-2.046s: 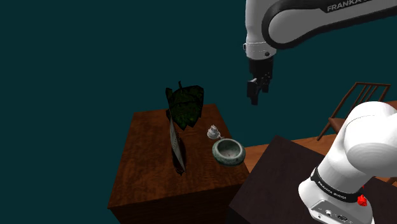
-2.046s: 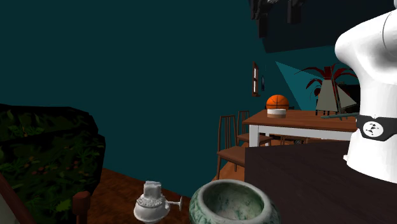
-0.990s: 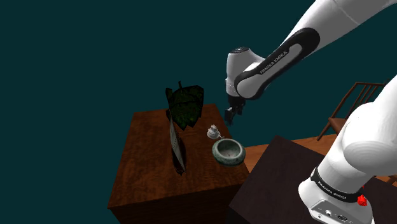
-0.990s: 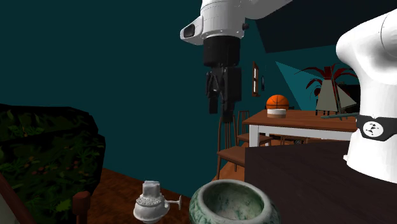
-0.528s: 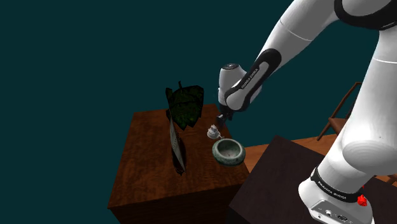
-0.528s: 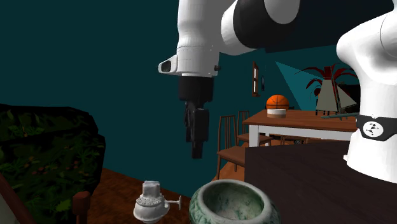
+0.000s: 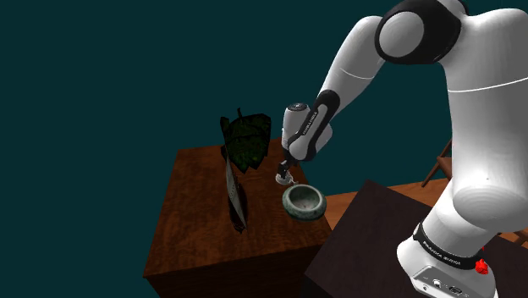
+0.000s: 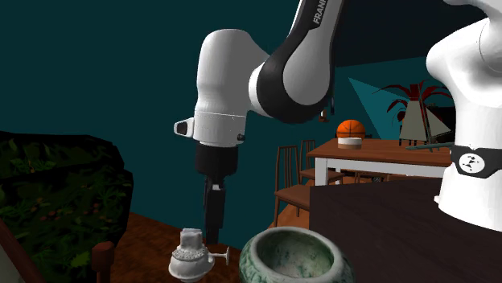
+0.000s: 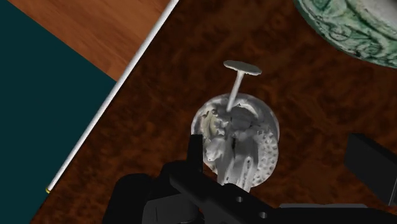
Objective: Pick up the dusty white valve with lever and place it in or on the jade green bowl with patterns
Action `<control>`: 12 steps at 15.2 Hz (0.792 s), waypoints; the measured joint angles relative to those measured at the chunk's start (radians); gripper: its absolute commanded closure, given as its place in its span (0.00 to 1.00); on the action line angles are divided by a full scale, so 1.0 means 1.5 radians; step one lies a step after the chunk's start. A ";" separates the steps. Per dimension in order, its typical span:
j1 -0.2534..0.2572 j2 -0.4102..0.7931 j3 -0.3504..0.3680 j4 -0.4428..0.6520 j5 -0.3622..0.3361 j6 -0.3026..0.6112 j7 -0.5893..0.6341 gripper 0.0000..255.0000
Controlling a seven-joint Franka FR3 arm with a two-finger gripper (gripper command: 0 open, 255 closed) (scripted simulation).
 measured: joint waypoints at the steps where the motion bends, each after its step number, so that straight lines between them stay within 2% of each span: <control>1: -0.003 0.012 0.001 0.008 0.001 0.006 -0.002 0.00; 8: -0.004 0.090 -0.003 0.050 -0.001 0.044 -0.001 0.00; 12: -0.002 0.096 -0.004 0.052 -0.001 0.048 0.001 0.00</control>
